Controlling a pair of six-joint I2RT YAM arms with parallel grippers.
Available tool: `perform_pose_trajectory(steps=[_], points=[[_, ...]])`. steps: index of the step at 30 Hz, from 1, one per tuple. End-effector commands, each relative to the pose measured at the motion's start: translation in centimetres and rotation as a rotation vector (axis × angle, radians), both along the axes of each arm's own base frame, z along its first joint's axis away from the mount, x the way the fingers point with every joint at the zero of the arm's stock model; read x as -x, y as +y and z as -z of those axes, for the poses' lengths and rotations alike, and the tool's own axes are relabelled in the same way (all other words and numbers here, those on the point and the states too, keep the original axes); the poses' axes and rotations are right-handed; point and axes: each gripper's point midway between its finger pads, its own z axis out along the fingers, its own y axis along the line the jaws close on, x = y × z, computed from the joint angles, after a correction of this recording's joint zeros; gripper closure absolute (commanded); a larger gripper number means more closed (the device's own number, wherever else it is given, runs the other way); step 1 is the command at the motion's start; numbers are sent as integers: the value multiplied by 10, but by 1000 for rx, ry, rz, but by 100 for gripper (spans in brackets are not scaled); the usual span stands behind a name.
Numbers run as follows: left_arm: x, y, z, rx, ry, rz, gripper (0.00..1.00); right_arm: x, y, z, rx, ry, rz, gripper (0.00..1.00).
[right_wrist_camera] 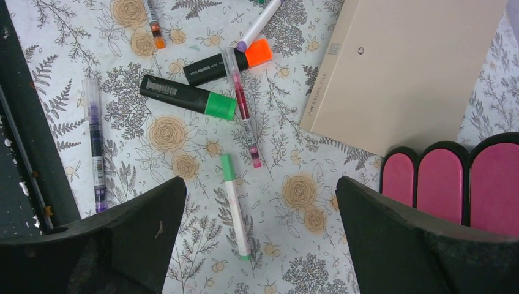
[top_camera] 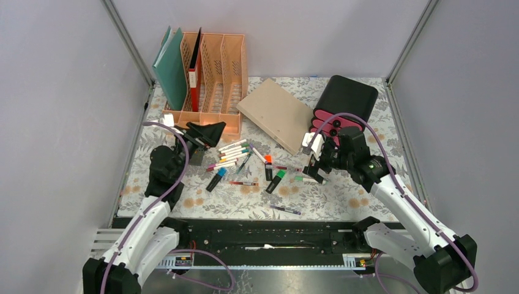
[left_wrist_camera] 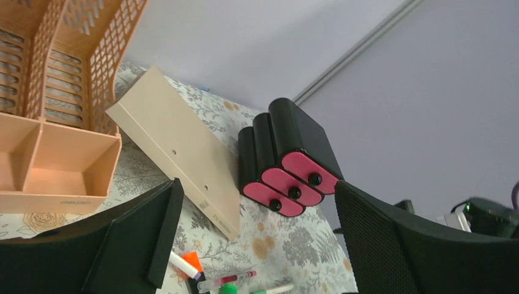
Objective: Organize the desk
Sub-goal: Pick up the folder from the center of the board.
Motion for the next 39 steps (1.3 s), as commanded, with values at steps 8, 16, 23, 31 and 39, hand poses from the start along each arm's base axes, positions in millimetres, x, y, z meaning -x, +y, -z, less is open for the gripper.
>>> perform_pose_trajectory(steps=[8,16,23,31,39], points=[[13,-20,19,-102,-42,40,1,1,1,2,-1,28,-26,0],[8,-43,56,-176,54,97,1,-1,-1,7,24,44,-20,0],[8,-72,81,-158,96,138,1,-1,-1,12,36,56,-24,0],[8,-98,110,-26,159,157,1,-1,-2,15,42,61,-26,0],[-31,-119,128,70,200,92,1,-2,-5,11,45,31,-17,0]])
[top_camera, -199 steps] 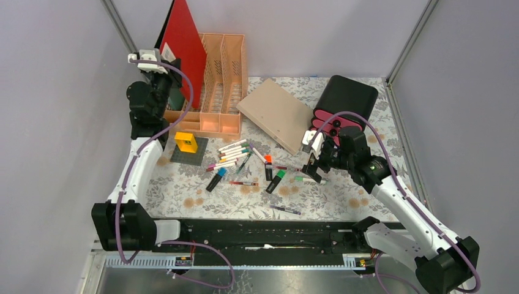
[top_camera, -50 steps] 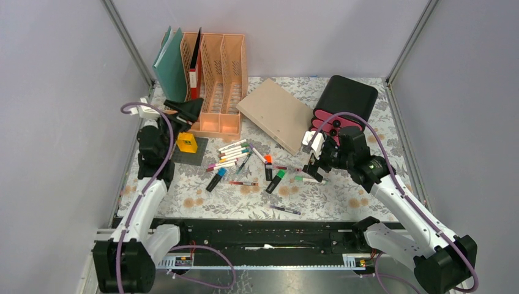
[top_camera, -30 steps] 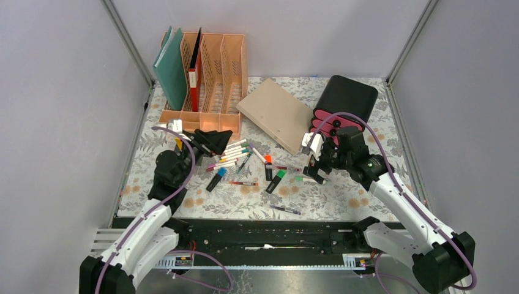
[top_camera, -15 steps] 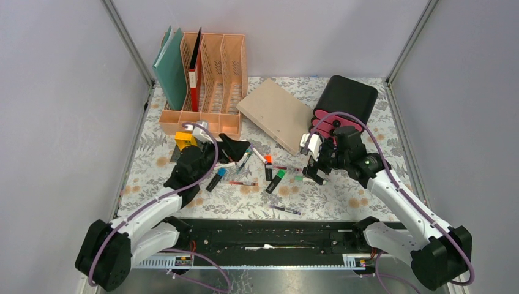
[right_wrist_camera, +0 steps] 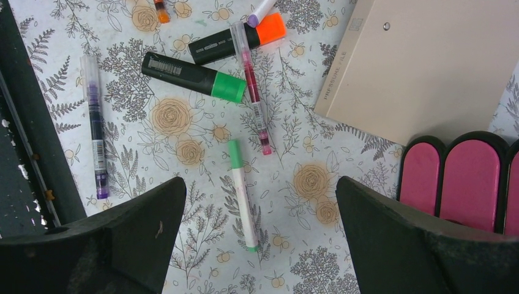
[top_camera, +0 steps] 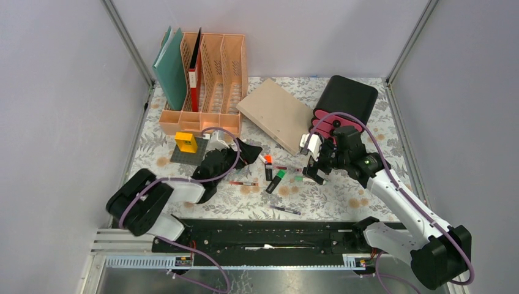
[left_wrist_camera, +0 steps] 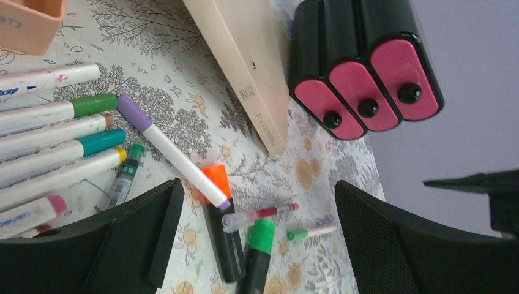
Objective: Organize the desk
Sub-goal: Pick up the folder from the center of the board.
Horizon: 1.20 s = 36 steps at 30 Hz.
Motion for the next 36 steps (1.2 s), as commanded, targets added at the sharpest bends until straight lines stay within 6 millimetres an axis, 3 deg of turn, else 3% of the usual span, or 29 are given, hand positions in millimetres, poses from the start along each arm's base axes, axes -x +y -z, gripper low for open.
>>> perform_pose_trajectory(steps=[1,7,16,25,36], points=[[-39,-15,-44,159,-122,-80,1,-3,-2,-12,-7,-42,-4,0],[-78,-32,-28,191,-69,-143,1,-1,-1,-9,-8,-33,-16,0],[-117,-44,12,192,17,-233,1,-1,-1,-10,-2,-34,-20,0],[-142,-54,31,246,66,-227,2,1,-1,-9,-4,-30,-29,0],[-161,-57,43,292,90,-195,20,1,-1,-8,-1,-32,-31,0]])
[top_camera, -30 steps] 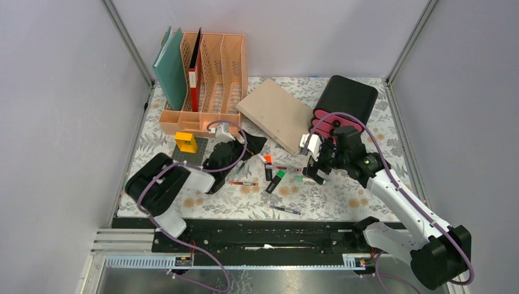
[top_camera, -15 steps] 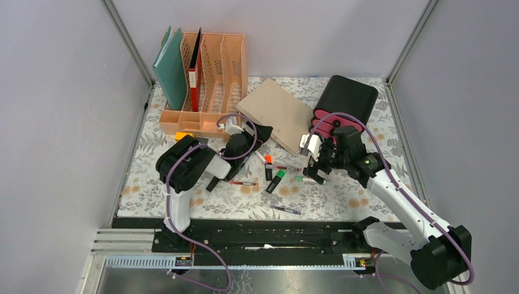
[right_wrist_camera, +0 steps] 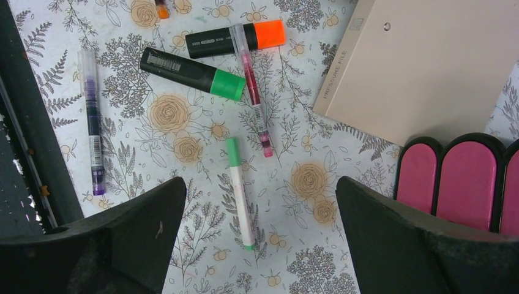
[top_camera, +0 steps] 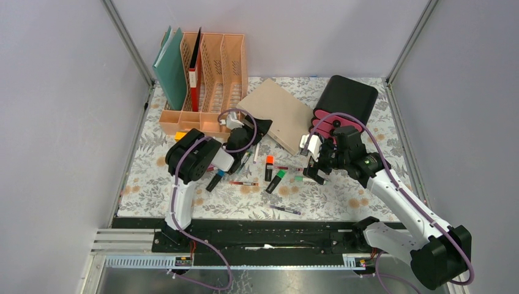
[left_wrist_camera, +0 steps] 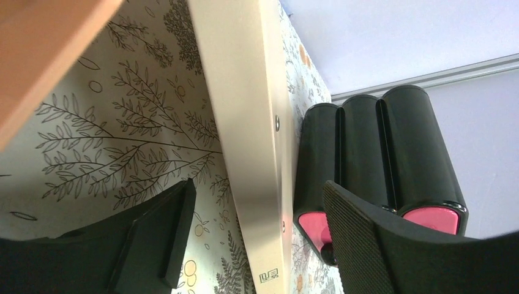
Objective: Organize the desk
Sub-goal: Pick up the folder from the center of the board.
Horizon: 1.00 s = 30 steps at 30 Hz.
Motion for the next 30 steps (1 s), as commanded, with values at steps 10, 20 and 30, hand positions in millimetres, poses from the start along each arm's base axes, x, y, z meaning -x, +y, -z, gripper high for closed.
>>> perform_pose_trajectory(steps=[10,20,30], points=[[-21,-12,-3,71,-21,61,43,1,0,-8,-11,-19,-17,0],[-12,-20,-26,71,-107,140,87,1,0,-10,-14,-23,-18,0],[22,-9,-72,19,-266,181,100,2,0,-11,-16,-24,-19,0]])
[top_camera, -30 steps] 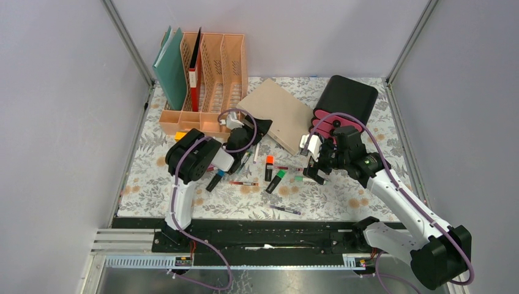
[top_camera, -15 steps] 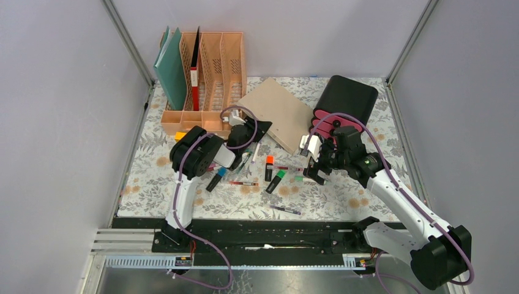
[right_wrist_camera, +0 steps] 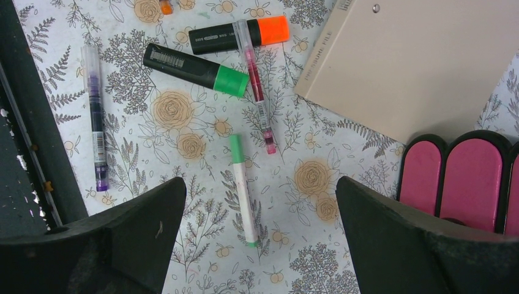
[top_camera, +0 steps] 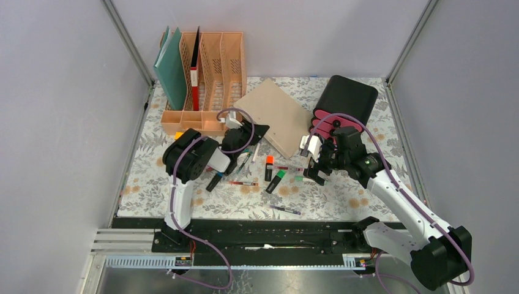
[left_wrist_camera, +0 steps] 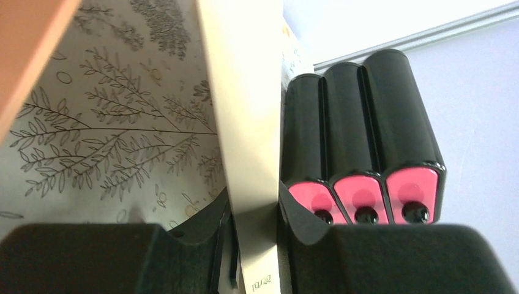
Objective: Organize the desk
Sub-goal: Pick up the folder from the center of the board.
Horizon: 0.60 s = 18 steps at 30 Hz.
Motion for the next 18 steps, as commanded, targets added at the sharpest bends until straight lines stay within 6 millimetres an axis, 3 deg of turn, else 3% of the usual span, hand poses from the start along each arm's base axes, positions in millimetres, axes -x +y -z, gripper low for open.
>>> perform_pose_trajectory(steps=[1,12,18], points=[[17,-1,-73,-8,-250,51,100,-1,2,-13,-26,-36,-16,0],[54,21,-120,-127,-464,50,100,2,5,-17,-47,-30,-25,0],[85,34,-149,-129,-592,79,100,6,9,-24,-73,-20,-41,0]])
